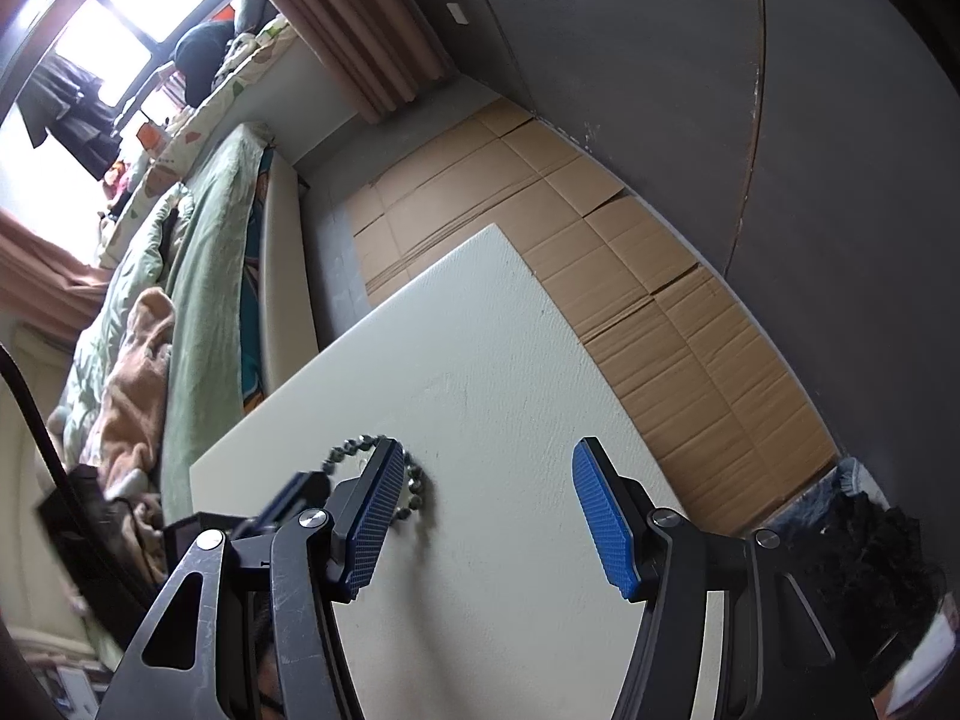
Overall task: Organize jewelry
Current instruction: 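Lift the dark bead bracelet toward the box with the left tool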
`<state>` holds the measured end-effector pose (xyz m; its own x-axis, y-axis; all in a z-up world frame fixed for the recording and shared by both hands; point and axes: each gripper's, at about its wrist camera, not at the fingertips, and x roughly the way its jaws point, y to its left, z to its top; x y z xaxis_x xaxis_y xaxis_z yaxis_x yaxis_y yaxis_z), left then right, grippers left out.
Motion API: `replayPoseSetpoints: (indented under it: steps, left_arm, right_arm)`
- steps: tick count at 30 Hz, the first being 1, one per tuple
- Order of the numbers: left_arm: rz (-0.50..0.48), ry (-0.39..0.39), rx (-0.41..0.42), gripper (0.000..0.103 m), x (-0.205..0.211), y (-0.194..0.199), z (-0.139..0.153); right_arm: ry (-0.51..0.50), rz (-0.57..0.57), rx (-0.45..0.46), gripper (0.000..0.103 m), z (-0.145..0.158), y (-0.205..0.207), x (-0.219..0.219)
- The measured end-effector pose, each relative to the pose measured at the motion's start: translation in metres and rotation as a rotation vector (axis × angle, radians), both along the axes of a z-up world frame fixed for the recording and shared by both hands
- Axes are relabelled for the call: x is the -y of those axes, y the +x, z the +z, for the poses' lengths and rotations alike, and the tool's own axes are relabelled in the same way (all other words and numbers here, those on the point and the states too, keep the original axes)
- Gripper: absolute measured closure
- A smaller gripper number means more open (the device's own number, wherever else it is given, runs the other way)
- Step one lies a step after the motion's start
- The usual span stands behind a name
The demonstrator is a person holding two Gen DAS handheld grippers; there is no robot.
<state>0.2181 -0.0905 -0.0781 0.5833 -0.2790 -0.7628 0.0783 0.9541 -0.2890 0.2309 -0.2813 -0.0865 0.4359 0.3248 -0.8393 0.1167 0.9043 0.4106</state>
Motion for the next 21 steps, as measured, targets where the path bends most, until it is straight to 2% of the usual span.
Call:
replayPoseSetpoints:
  steps: [6, 11, 15, 21]
  left_arm:
    - [0.024, -0.063, 0.032, 0.093, -0.020, -0.015, 0.022]
    - [0.055, -0.098, 0.069, 0.093, -0.041, -0.026, 0.041]
    - [0.093, -0.116, 0.075, 0.093, -0.060, -0.031, 0.047]
    - [0.143, -0.142, 0.097, 0.093, -0.087, -0.037, 0.058]
  right_arm:
    - [-0.028, 0.021, -0.003, 0.044, -0.004, -0.004, -0.005]
    - [0.000, 0.066, -0.009, 0.044, -0.011, -0.004, -0.018]
    - [-0.005, 0.111, -0.022, 0.044, -0.020, -0.003, -0.038]
    - [-0.072, 0.217, -0.030, 0.044, -0.027, -0.002, -0.074]
